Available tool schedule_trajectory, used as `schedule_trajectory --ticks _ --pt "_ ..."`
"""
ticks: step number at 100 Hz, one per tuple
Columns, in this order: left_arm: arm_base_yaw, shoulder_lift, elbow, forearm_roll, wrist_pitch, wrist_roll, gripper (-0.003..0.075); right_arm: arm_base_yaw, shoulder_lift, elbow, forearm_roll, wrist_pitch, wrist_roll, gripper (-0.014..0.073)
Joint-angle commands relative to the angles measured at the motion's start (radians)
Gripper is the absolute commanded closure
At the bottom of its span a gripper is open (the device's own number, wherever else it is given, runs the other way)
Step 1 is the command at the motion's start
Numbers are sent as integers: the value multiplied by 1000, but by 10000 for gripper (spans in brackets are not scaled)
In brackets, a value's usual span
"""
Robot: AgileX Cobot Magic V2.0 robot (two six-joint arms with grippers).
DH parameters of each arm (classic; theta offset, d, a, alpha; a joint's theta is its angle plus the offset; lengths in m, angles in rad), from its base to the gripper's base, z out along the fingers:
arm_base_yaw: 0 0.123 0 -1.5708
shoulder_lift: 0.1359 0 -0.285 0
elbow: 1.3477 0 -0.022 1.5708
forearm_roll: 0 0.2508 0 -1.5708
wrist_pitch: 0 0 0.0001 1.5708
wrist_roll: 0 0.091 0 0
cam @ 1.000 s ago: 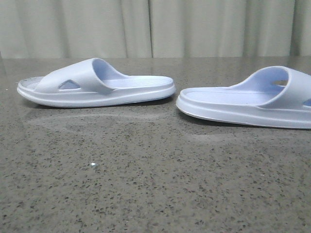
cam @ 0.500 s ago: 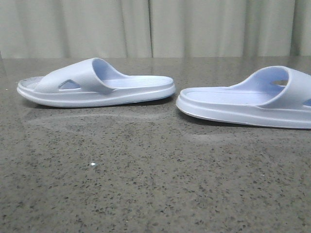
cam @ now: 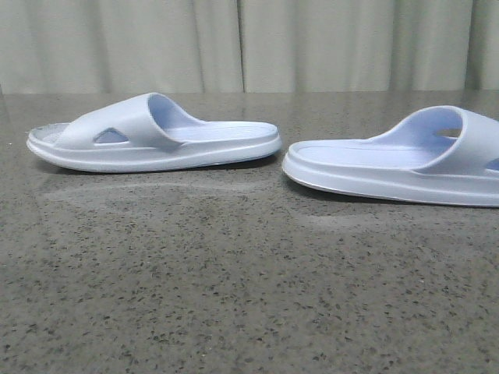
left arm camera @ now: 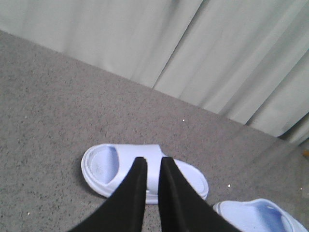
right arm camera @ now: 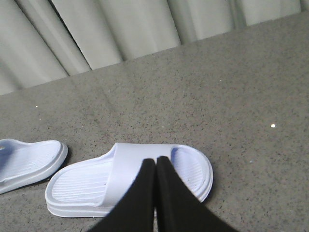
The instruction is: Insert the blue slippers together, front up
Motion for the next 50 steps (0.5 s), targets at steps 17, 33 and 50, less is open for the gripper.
schedule_trajectory --ticks 17,33,50 --pt "1 43 -34 -28 -61 -8 661 -5 39 -36 27 -69 -3 563" --pt "1 47 -34 -13 -96 -4 490 -5 43 -36 28 -92 -3 269" --pt "1 56 -34 -6 -103 -4 290 -5 45 -36 28 -115 -3 71"
